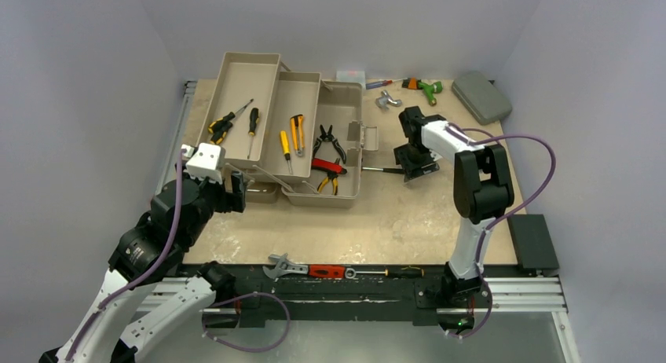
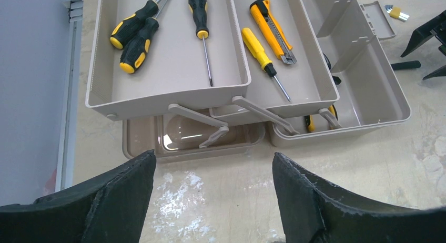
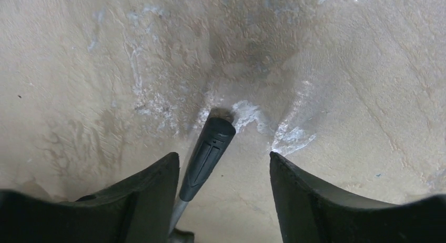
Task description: Pack the tool kit
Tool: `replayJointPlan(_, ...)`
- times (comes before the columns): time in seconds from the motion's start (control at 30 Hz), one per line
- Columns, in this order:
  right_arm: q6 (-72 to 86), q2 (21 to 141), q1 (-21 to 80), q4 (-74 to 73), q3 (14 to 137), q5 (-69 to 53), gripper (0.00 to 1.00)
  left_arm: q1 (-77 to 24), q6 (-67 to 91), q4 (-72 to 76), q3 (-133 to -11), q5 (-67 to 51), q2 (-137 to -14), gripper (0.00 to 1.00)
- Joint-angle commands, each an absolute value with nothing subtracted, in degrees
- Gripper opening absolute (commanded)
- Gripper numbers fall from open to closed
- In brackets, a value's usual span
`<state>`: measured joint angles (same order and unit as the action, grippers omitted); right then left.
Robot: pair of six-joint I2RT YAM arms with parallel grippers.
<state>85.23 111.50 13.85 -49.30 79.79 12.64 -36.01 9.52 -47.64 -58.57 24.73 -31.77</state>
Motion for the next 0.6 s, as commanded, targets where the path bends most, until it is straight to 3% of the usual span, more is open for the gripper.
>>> replayJointPlan(0.0,90.7,111.4,13.2,-49.3,80.7,12.9,0.59,-35.7,8.5,-46.3,-58.5,25.8,-30.8,0.78)
replayJointPlan(0.07,91.8,111.4,13.2,-48.0,78.9,12.2,0.56,-35.7,8.4,-46.2,-58.4,25.9,-30.6,0.78)
replayJointPlan(0.2,94.2,110.3,13.1,-45.4,74.5,11.4,0.39,-35.7,8.4,-46.0,-58.3,25.6,-30.7,0.78)
replayJointPlan(0.37,94.8,110.4,12.3,-43.4,72.4,10.5,0.36,-35.7,8.4,-46.1,-58.3,25.5,-30.4,0.78)
replayJointPlan(0.47,94.3,110.5,11.5,-41.7,71.2,9.0,0.01,-35.7,8.4,-46.1,-58.2,25.6,-30.3,0.78)
replayJointPlan(0.57,93.8,109.6,10.7,-42.8,70.8,9.5,0.0,-35.7,8.4,-46.0,-58.1,25.7,-30.4,0.78)
